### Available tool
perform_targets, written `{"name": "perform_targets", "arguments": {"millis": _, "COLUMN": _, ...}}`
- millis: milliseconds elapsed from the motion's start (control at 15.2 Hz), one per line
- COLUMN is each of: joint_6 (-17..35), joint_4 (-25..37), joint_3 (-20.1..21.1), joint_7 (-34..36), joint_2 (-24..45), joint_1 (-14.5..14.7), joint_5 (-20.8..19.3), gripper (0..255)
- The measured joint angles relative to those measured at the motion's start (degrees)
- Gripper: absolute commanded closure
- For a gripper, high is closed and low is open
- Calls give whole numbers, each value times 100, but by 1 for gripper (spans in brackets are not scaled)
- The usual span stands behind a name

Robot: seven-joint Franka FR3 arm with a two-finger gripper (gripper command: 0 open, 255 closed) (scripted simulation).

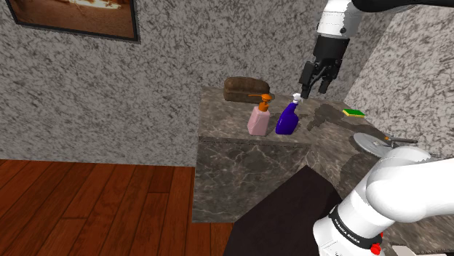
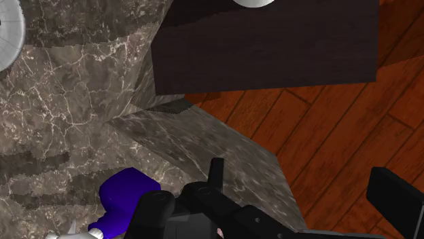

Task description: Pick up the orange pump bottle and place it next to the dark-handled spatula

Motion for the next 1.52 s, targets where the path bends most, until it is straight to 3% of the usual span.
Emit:
{"name": "perform_targets", "arguments": {"millis": 132, "joint_6": 74, "joint_4": -13, "joint_3": -61, "joint_7": -66, "joint_2": 49, "joint_1": -14, "joint_5": -29, "gripper": 0}}
{"name": "perform_targets", "arguments": {"millis": 858, "joint_6": 1731, "joint_4": 328, "joint_3": -986, "joint_7": -1166, "joint_2": 1764, "joint_1": -84, "joint_5": -51, "gripper": 0}}
{"name": "perform_targets", "arguments": {"millis": 1518, "joint_6": 2822, "joint_4": 1468, "joint_3": -1702, "joint_7": -2497, "joint_2": 3906, "joint_1": -59, "joint_5": 701, "gripper": 0}}
